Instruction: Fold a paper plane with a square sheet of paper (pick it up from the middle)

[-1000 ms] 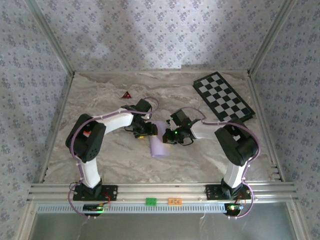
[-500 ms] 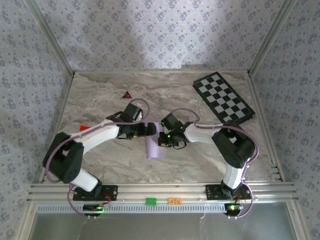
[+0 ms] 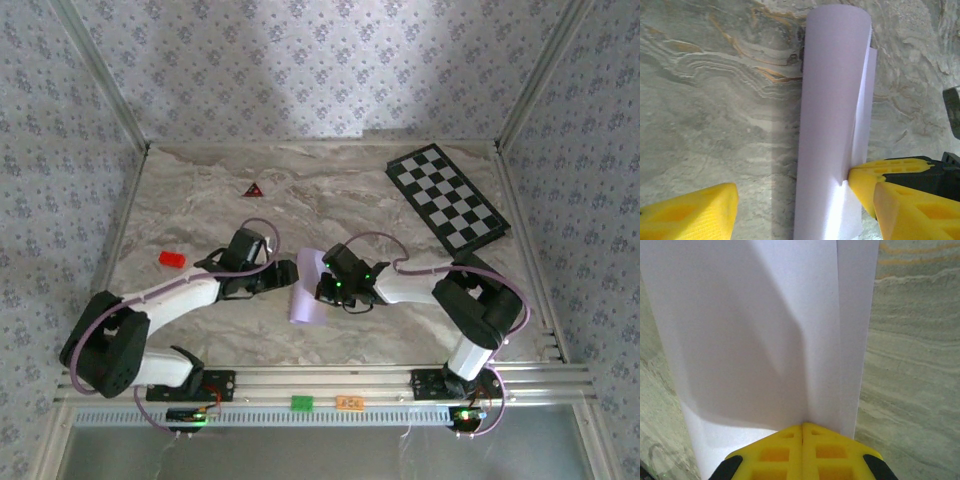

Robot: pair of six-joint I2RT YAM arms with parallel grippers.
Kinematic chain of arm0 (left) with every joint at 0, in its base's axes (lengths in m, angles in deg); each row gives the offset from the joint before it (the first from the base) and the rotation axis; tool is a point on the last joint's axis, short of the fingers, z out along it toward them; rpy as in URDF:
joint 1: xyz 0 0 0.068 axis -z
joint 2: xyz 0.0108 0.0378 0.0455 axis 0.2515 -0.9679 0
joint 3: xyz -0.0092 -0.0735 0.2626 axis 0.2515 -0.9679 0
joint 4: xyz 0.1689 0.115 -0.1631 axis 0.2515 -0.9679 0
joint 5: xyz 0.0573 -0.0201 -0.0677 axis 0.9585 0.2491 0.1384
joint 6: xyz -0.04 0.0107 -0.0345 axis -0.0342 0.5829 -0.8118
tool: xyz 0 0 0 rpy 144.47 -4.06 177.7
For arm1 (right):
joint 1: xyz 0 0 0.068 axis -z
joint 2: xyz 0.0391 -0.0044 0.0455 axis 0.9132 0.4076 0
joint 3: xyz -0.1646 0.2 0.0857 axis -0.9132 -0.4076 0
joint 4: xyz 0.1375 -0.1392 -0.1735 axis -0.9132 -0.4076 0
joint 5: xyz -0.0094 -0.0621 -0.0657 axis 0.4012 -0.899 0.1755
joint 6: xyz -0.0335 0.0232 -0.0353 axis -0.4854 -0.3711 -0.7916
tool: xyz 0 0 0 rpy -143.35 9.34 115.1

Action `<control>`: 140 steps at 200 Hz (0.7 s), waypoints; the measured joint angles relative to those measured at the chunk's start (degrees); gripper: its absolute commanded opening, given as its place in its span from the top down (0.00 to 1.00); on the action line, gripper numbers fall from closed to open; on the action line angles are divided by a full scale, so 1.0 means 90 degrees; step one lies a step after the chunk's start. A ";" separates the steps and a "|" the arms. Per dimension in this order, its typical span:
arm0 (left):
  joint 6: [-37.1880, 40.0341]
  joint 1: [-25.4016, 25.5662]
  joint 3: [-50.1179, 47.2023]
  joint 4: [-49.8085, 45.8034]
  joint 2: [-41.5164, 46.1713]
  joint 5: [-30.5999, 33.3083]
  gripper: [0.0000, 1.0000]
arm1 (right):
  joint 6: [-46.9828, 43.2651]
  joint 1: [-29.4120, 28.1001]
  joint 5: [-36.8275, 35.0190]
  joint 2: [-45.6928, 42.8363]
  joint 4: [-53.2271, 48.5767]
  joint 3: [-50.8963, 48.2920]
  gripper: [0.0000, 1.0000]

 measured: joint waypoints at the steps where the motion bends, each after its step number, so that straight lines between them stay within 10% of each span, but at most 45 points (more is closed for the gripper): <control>1: 0.0002 0.0002 0.0005 0.0002 -0.0017 -0.0015 0.27 | 0.0000 0.0000 0.0000 0.0000 0.0000 0.0000 0.99; 140: 0.0583 0.0420 0.1158 -0.0466 -0.1569 -0.0092 0.41 | 0.0000 0.0002 0.0005 -0.0002 0.0002 0.0000 0.98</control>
